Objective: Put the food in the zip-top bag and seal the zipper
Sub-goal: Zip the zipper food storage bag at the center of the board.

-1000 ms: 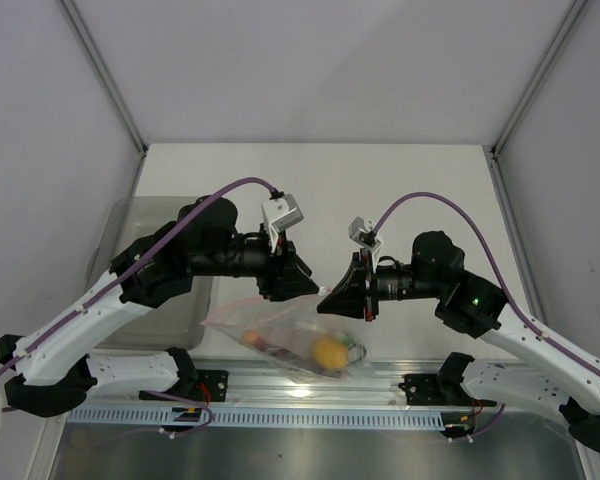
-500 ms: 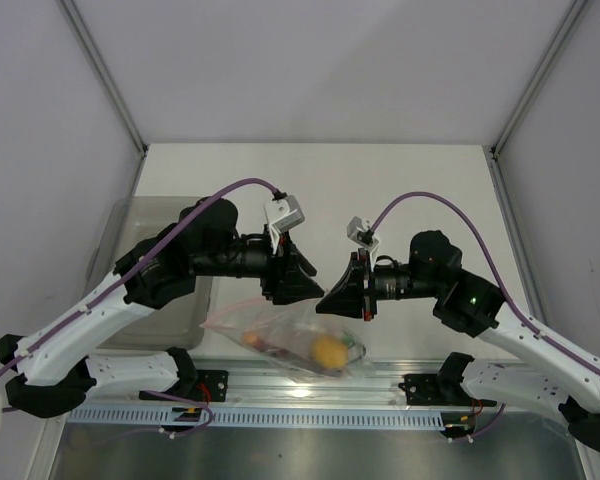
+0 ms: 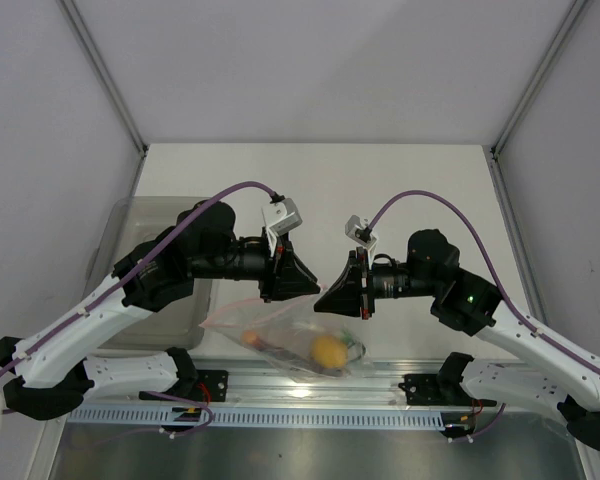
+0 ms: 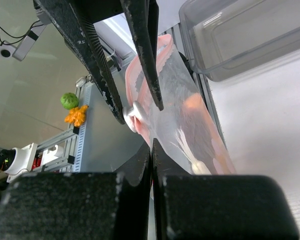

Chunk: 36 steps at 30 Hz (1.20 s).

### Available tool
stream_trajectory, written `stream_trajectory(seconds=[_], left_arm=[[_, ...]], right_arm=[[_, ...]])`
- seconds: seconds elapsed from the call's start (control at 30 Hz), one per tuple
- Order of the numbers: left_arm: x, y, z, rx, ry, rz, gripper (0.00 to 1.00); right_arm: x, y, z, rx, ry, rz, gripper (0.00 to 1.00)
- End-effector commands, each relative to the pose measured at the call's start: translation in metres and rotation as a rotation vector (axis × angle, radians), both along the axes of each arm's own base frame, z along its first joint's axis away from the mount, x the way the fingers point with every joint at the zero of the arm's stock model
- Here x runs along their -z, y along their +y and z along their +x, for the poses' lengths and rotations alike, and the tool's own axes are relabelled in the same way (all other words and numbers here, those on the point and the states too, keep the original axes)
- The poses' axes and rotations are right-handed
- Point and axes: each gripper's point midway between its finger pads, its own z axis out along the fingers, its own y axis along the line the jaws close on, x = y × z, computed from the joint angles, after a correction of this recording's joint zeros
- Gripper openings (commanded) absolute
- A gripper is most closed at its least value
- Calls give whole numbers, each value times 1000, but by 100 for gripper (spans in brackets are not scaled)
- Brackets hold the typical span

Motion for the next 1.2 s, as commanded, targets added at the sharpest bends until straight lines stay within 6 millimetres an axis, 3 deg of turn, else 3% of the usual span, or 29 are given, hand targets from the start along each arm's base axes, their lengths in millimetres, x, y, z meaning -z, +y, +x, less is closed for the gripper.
stream_trajectory(seconds=[0.0,0.7,0.97,1.17], left_arm=[[-8,2,0,-3,-13,-26,27],[-2,3,-1,4,-2,7,11],[-1,2,-1,3,10,16,22],[0,2,-1,3,12,20,7]], right_arm=[[-27,2,1,0,-44,81,0],[-32,3,3,12,-32,96,0],[-33,5,4,10,-31,100,0],[-32,5,4,11,-28,100,0]])
